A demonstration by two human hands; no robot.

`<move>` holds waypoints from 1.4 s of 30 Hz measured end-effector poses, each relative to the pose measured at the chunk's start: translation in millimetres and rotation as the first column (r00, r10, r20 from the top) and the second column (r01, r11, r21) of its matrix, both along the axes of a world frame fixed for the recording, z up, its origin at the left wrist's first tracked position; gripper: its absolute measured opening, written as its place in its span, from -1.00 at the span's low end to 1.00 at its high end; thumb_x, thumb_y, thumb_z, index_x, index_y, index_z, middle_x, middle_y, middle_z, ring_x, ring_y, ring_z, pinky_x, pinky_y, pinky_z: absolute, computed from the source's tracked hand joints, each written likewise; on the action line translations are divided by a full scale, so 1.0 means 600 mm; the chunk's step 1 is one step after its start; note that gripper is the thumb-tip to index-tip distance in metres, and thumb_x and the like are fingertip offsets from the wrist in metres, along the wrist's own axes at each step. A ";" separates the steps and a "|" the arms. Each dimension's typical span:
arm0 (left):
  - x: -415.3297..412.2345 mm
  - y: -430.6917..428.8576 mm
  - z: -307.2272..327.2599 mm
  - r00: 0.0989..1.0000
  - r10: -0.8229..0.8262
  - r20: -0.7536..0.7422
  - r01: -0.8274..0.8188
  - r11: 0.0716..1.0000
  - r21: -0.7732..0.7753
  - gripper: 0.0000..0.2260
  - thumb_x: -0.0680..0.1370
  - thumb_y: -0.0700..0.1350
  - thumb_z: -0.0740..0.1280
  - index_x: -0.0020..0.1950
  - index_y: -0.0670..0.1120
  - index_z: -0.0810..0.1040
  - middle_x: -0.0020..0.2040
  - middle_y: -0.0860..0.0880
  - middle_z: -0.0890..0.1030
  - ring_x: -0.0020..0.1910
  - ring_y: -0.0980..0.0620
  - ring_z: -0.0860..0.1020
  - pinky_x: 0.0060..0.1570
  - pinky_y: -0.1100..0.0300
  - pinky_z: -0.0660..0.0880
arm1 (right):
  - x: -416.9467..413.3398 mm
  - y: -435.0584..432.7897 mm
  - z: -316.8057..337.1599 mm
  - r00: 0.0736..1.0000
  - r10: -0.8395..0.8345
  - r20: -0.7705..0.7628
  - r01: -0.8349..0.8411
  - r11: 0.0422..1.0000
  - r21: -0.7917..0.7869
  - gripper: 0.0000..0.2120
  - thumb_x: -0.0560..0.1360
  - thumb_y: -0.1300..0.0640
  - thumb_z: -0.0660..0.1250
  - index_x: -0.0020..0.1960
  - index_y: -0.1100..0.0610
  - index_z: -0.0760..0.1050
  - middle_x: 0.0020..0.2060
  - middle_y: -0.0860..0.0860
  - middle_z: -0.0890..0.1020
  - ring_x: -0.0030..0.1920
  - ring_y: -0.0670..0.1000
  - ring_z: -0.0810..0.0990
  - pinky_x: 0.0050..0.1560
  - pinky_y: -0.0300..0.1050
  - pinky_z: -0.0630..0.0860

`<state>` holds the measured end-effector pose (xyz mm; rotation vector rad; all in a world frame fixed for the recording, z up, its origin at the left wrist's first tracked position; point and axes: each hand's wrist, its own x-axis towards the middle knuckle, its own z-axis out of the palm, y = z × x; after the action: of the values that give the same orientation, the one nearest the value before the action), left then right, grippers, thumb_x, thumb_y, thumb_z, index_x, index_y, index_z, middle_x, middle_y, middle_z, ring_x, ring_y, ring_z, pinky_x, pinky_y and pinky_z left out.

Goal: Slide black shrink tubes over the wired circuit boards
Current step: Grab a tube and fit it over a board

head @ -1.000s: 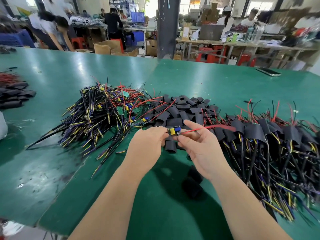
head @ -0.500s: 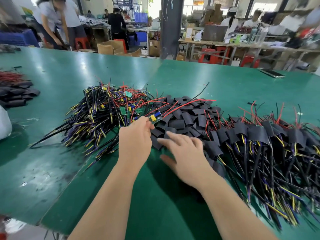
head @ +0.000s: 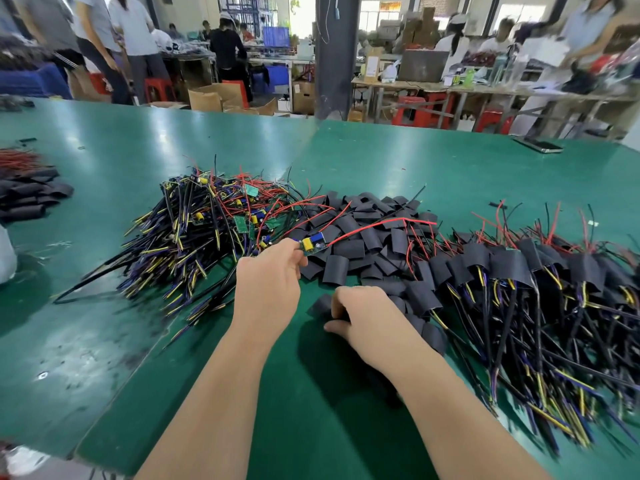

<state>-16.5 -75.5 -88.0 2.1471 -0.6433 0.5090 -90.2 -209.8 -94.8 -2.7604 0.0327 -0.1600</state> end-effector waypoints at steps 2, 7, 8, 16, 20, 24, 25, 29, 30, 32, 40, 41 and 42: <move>0.000 0.000 0.000 1.000 -0.017 -0.003 0.017 1.000 0.010 -0.75 0.55 -0.12 0.04 -0.19 -0.05 0.47 -0.43 0.15 0.43 -0.37 -0.06 0.48 -0.06 -0.05 0.42 | -0.003 -0.005 -0.001 1.000 -0.007 0.017 0.006 1.000 0.031 -0.71 0.46 0.02 0.41 0.08 0.09 0.40 -0.03 0.02 0.57 0.04 0.08 0.49 -0.07 -0.07 0.46; 0.007 0.006 -0.002 0.999 -0.047 -0.016 0.048 0.998 0.028 -0.74 0.55 -0.11 0.04 -0.19 -0.08 0.50 -0.42 0.10 0.47 -0.39 0.00 0.47 -0.14 0.04 0.40 | -0.018 -0.044 0.009 0.956 -0.183 0.229 0.056 0.881 0.471 -0.55 0.33 0.23 0.49 0.20 0.02 0.55 -0.14 -0.16 0.65 -0.15 -0.25 0.60 -0.03 -0.46 0.44; 0.009 0.007 -0.003 0.998 -0.055 -0.023 0.055 0.998 0.013 -0.74 0.55 -0.11 0.05 -0.19 -0.08 0.50 -0.42 0.08 0.48 -0.41 0.06 0.45 -0.18 0.11 0.38 | -0.020 -0.057 0.013 0.920 -0.287 0.266 0.075 0.797 0.600 -0.55 0.34 0.29 0.49 0.19 0.03 0.56 -0.17 -0.17 0.64 -0.20 -0.27 0.59 -0.07 -0.49 0.43; 0.012 0.015 -0.007 0.942 -0.228 -0.245 0.264 0.957 0.124 -0.70 0.63 -0.19 0.18 -0.28 0.07 0.45 -0.39 0.04 0.50 -0.42 0.11 0.39 -0.40 0.36 0.31 | -0.046 -0.138 0.053 0.872 -0.465 0.153 -0.370 -0.423 0.827 -0.92 0.47 0.21 0.26 -0.07 0.15 0.52 -0.11 0.04 0.70 0.06 0.02 0.67 -0.05 -0.19 0.60; 0.009 0.013 -0.006 0.911 -0.261 -0.320 0.324 0.932 0.161 -0.68 0.63 -0.18 0.18 -0.30 0.09 0.43 -0.41 0.08 0.48 -0.38 0.16 0.40 -0.33 0.32 0.32 | -0.049 -0.142 0.049 0.884 -0.394 0.253 -0.419 -0.426 0.802 -0.80 0.52 0.20 0.21 0.13 0.15 0.48 -0.02 0.00 0.68 0.06 -0.04 0.66 -0.12 -0.24 0.57; 0.008 0.016 -0.002 0.899 -0.273 -0.343 0.352 0.916 0.195 -0.69 0.64 -0.14 0.16 -0.28 0.08 0.45 -0.41 0.10 0.48 -0.38 0.25 0.41 -0.34 0.41 0.29 | -0.056 -0.138 0.053 0.910 -0.287 0.301 -0.406 -0.463 0.787 -0.68 0.48 0.16 0.13 0.09 0.17 0.60 -0.04 0.05 0.66 -0.01 -0.02 0.66 -0.12 -0.22 0.58; 0.007 0.016 -0.001 0.899 -0.271 -0.343 0.352 0.914 0.201 -0.69 0.64 -0.14 0.16 -0.28 0.09 0.45 -0.41 0.10 0.48 -0.37 0.26 0.42 -0.34 0.41 0.29 | -0.057 -0.137 0.054 0.914 -0.266 0.307 -0.400 -0.460 0.793 -0.65 0.47 0.15 0.11 0.06 0.16 0.64 -0.05 0.05 0.66 -0.03 -0.02 0.67 -0.10 -0.21 0.58; 0.004 0.016 0.002 0.899 -0.258 -0.355 0.348 0.912 0.216 -0.68 0.65 -0.13 0.15 -0.29 0.08 0.44 -0.40 0.10 0.48 -0.37 0.22 0.40 -0.32 0.33 0.27 | -0.064 -0.136 0.058 0.920 -0.215 0.329 -0.392 -0.437 0.810 -0.56 0.47 0.10 0.03 0.04 0.12 0.68 -0.08 0.01 0.68 -0.05 -0.04 0.67 -0.06 -0.21 0.59; 0.004 0.016 0.002 0.898 -0.258 -0.357 0.348 0.913 0.213 -0.68 0.65 -0.13 0.15 -0.29 0.08 0.44 -0.40 0.10 0.48 -0.38 0.22 0.39 -0.33 0.34 0.27 | -0.065 -0.137 0.058 0.922 -0.213 0.323 -0.386 -0.436 0.813 -0.56 0.47 0.11 0.03 0.03 0.12 0.68 -0.09 0.01 0.68 -0.06 -0.04 0.68 -0.06 -0.21 0.59; 0.003 0.016 0.003 0.893 -0.265 -0.363 0.349 0.918 0.188 -0.68 0.65 -0.14 0.15 -0.29 0.08 0.44 -0.40 0.09 0.48 -0.39 0.21 0.38 -0.34 0.34 0.28 | -0.065 -0.138 0.059 0.924 -0.194 0.331 -0.383 -0.422 0.822 -0.63 0.45 0.15 0.12 0.04 0.14 0.67 -0.10 0.03 0.68 -0.08 -0.01 0.67 -0.08 -0.21 0.59; 0.012 0.018 0.000 0.872 -0.293 -0.392 0.350 0.933 0.080 -0.67 0.66 -0.16 0.13 -0.28 0.04 0.46 -0.44 0.16 0.46 -0.35 0.08 0.41 -0.09 0.12 0.31 | -0.063 -0.134 0.060 0.913 -0.130 0.387 -0.406 -0.384 0.829 -0.63 0.26 0.21 0.49 0.07 0.13 0.65 -0.09 0.03 0.67 -0.04 0.03 0.66 -0.06 -0.18 0.59; 0.012 0.019 0.000 0.871 -0.287 -0.398 0.343 0.936 0.078 -0.67 0.66 -0.16 0.13 -0.28 0.04 0.46 -0.44 0.17 0.46 -0.35 0.08 0.41 -0.04 0.08 0.33 | -0.064 -0.130 0.063 0.911 -0.121 0.394 -0.410 -0.378 0.830 -0.59 0.22 0.17 0.55 0.07 0.11 0.65 -0.07 0.03 0.67 -0.02 0.03 0.66 -0.05 -0.17 0.59; 0.012 0.018 0.000 0.871 -0.280 -0.403 0.339 0.937 0.082 -0.67 0.66 -0.16 0.13 -0.29 0.04 0.46 -0.44 0.17 0.46 -0.35 0.08 0.42 0.05 0.00 0.33 | -0.064 -0.129 0.061 0.907 -0.112 0.406 -0.417 -0.366 0.832 -0.56 0.19 0.12 0.60 0.06 0.10 0.65 -0.05 0.02 0.67 0.02 0.03 0.66 -0.03 -0.17 0.59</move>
<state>-9.5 -64.5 -88.3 2.1413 -0.7993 -0.1444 -128.3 -287.2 -57.9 -0.7606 -0.2405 -0.3177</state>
